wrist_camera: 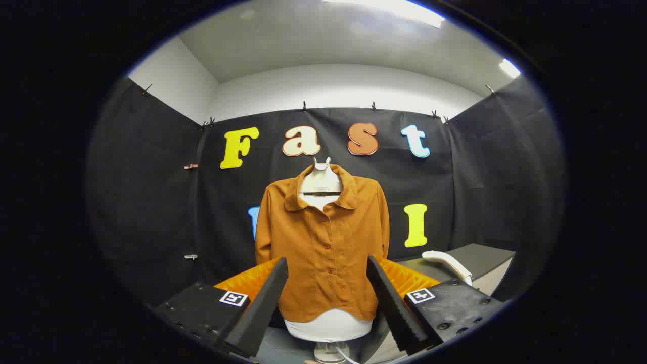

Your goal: Iron the clothes twice with a garment steamer, once on the left side and once on the right side.

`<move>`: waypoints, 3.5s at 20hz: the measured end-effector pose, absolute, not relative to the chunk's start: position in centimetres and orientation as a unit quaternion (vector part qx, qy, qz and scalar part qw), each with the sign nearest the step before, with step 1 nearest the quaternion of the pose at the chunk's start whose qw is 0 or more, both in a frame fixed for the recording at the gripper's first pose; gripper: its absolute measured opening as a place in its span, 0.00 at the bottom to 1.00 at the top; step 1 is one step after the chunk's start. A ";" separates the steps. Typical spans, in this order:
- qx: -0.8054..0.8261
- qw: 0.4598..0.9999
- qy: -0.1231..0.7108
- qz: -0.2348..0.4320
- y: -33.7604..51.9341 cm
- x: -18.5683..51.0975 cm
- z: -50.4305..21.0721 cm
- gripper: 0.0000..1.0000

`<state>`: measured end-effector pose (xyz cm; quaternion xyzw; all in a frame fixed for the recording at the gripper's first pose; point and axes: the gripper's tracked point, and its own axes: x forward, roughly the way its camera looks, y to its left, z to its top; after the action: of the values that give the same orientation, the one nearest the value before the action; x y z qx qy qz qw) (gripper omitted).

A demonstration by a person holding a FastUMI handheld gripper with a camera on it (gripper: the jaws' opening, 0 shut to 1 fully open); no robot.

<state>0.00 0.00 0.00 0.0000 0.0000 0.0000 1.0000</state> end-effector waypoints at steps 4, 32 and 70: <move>-0.001 1.000 -0.004 -0.003 -0.1 0.1 0.2 0.98; 0.004 0.997 -0.009 -0.071 -1.4 -0.6 0.5 0.98; 0.078 0.942 0.276 -0.174 -42.2 22.6 -18.8 0.97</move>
<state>22.64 -42.21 -18.82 0.0782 0.2765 -0.1741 0.9419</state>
